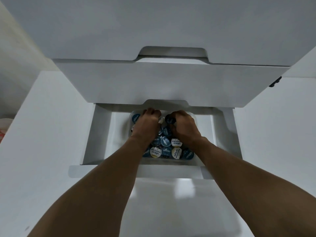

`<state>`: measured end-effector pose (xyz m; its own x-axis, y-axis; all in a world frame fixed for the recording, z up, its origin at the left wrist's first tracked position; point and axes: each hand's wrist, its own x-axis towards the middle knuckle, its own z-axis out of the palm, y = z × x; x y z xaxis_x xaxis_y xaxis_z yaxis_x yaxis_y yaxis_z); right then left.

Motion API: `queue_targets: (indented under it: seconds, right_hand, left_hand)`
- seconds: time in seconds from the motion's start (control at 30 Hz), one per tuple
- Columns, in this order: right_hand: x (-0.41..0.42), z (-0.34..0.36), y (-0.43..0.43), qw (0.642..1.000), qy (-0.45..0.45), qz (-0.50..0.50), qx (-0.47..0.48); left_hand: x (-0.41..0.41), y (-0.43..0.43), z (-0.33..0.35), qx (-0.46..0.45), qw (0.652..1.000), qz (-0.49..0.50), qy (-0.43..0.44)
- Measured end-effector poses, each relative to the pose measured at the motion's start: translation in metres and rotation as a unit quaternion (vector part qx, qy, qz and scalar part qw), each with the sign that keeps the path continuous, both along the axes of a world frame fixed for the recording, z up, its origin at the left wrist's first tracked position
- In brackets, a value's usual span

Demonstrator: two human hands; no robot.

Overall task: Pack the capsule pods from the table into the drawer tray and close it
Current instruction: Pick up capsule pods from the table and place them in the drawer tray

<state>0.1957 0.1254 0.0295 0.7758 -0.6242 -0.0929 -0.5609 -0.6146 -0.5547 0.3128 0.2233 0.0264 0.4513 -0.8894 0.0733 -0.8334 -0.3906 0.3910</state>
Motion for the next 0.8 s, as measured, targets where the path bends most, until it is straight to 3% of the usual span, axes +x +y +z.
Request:
queue_targets:
  seconds: [0.8]
  right_hand:
    - [0.004,-0.014,-0.001,1.0,-0.013,0.001,0.008]
  left_hand:
    - [0.009,0.001,-0.014,0.044,0.997,-0.046,-0.053]
